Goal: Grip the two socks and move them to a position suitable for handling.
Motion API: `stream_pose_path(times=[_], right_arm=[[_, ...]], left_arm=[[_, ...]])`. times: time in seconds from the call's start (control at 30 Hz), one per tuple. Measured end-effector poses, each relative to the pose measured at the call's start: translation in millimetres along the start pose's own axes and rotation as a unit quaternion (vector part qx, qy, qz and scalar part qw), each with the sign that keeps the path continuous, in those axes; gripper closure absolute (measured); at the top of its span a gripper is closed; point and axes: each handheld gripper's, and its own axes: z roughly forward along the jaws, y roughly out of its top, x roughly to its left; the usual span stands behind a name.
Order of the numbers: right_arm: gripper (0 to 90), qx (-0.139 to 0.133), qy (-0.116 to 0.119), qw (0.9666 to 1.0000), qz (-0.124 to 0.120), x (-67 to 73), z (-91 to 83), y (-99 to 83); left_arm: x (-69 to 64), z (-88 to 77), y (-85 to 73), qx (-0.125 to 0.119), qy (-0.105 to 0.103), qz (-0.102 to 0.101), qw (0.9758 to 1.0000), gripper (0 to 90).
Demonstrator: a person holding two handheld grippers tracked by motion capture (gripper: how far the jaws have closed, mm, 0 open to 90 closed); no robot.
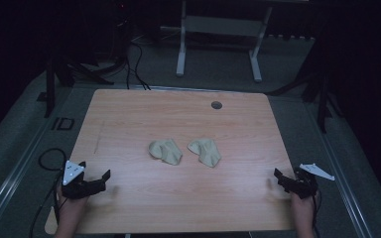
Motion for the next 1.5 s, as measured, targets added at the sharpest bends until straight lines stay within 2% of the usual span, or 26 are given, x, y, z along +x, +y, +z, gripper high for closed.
stream_pose_path(times=[0.03,0.2,0.27,0.37,0.4,0.5,0.57,0.67,0.8,0.87,0.93,1.07,1.13,1.23,1.3,1.37,1.5], right_arm=[[14.3,0.0,-0.005,1.0,-0.004,1.3,0.9,0.4],[14.4,0.012,0.001,0.9998,-0.018,6.8,3.4,1.1],[14.6,0.021,0.012,0.9995,-0.021,8.0,4.7,1.3],[14.5,0.043,0.046,0.9979,-0.013,11.2,8.6,3.1],[14.5,0.047,0.05,0.9975,-0.015,13.0,9.4,3.7],[13.8,0.059,0.058,0.9958,-0.04,23.5,13.2,6.9],[13.5,0.063,0.061,0.995,-0.048,29.1,15.2,10.3],[13.6,0.068,0.074,0.9937,-0.049,35.8,19.0,16.1],[13.8,0.079,0.089,0.9912,-0.057,47.0,25.2,22.5],[13.6,0.081,0.106,0.9895,-0.055,53.3,28.1,26.5],[13.5,0.081,0.104,0.9895,-0.06,61.6,31.6,31.3],[13.3,0.09,0.126,0.9853,-0.072,79.8,43.0,43.6],[13.3,0.091,0.129,0.9843,-0.079,88.5,48.3,47.9],[13.6,0.099,0.144,0.9804,-0.091,104.3,59.9,54.4],[17.5,0.104,0.154,0.9772,-0.103,114.1,67.2,57.6],[20.2,0.112,0.154,0.9742,-0.121,124.2,74.3,60.8],[24.0,0.12,0.167,0.9682,-0.143,146.8,86.0,68.8]], left_arm=[[0.1,-0.3,-0.1,-0.002,-0.002,-0.002,1.0,2.3],[-0.6,-1.0,-0.6,-0.006,-0.003,0.0,1.0,2.4],[-1.5,-1.5,-0.6,-0.005,0.001,0.001,1.0,2.3],[-3.1,-2.7,-0.3,-0.01,-0.002,-0.001,0.9999,2.3],[-4.2,-2.6,-0.1,-0.011,-0.001,0.001,0.9999,2.4],[-6.2,-1.3,0.3,-0.005,-0.003,0.01,0.9999,2.4],[-6.4,-0.6,0.2,-0.005,-0.005,0.009,0.9999,2.3],[-7.4,-0.5,0.0,-0.001,0.001,0.021,0.9998,2.3],[-7.3,-0.4,0.1,0.0,-0.002,0.018,0.9998,2.3],[-7.6,0.1,-0.1,0.0,-0.003,0.017,0.9999,2.3],[-7.6,0.7,-0.5,0.002,-0.004,0.015,0.9999,2.3],[-8.2,1.5,-0.6,0.005,-0.006,0.017,0.9998,2.3],[-8.3,1.4,-0.6,0.005,-0.008,0.018,0.9998,2.4],[-8.4,1.3,-0.4,0.005,-0.01,0.018,0.9998,2.4],[-8.7,1.2,-0.2,0.005,-0.011,0.018,0.9998,2.4],[-9.4,1.2,-0.2,0.005,-0.013,0.019,0.9997,2.4],[-10.1,1.4,-0.2,0.006,-0.015,0.021,0.9997,2.4]])
